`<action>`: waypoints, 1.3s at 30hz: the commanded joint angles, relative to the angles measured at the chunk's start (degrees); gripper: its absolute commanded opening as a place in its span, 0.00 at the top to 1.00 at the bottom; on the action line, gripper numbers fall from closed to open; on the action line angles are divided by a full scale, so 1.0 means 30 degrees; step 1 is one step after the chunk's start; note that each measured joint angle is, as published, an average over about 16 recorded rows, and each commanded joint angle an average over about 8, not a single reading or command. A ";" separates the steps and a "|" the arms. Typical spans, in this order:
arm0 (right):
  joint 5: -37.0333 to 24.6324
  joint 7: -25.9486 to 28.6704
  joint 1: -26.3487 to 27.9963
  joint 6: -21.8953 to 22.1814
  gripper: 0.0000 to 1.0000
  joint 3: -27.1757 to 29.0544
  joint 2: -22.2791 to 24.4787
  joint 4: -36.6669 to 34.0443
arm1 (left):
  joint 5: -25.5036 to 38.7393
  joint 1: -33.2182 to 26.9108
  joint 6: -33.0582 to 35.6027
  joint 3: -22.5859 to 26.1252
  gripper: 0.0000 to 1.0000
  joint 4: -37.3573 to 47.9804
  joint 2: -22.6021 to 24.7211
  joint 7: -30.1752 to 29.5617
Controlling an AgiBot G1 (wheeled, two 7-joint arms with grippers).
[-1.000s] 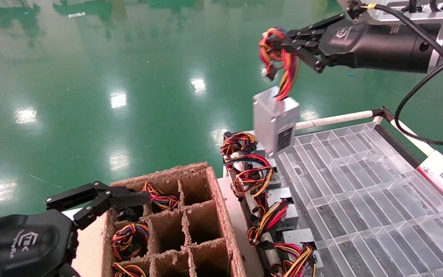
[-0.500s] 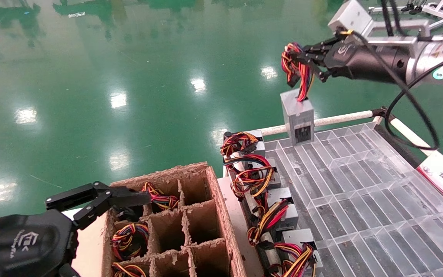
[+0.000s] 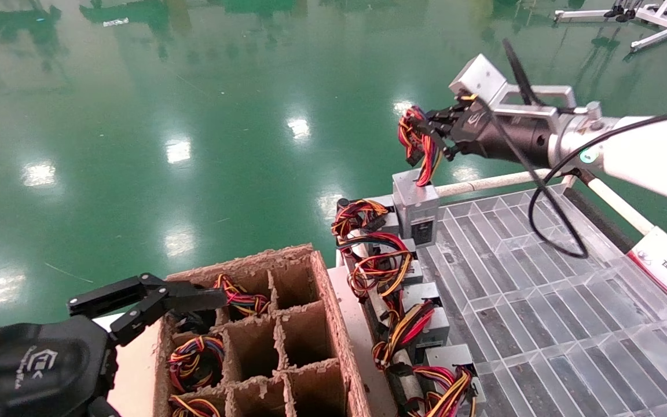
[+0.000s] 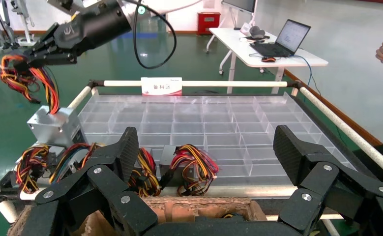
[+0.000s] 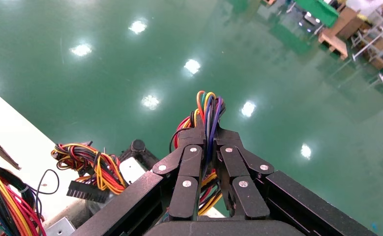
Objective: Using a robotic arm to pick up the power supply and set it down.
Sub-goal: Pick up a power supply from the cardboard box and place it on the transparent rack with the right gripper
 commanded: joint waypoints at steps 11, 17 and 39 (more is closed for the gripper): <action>0.0500 -0.0160 -0.1294 0.1544 1.00 0.0344 -0.0305 -0.0172 | -0.0001 0.0000 -0.0001 0.0002 0.00 0.0000 -0.0001 0.0001; 0.0653 -0.0331 -0.1750 0.2203 1.00 0.0449 -0.0181 -0.0125 | -0.0002 -0.0001 -0.0001 0.0003 0.00 0.0000 -0.0001 0.0001; 0.0485 -0.1274 -0.1751 0.3968 1.00 0.0332 -0.0121 0.0288 | -0.0004 -0.0002 -0.0002 0.0006 0.00 0.0000 -0.0002 0.0003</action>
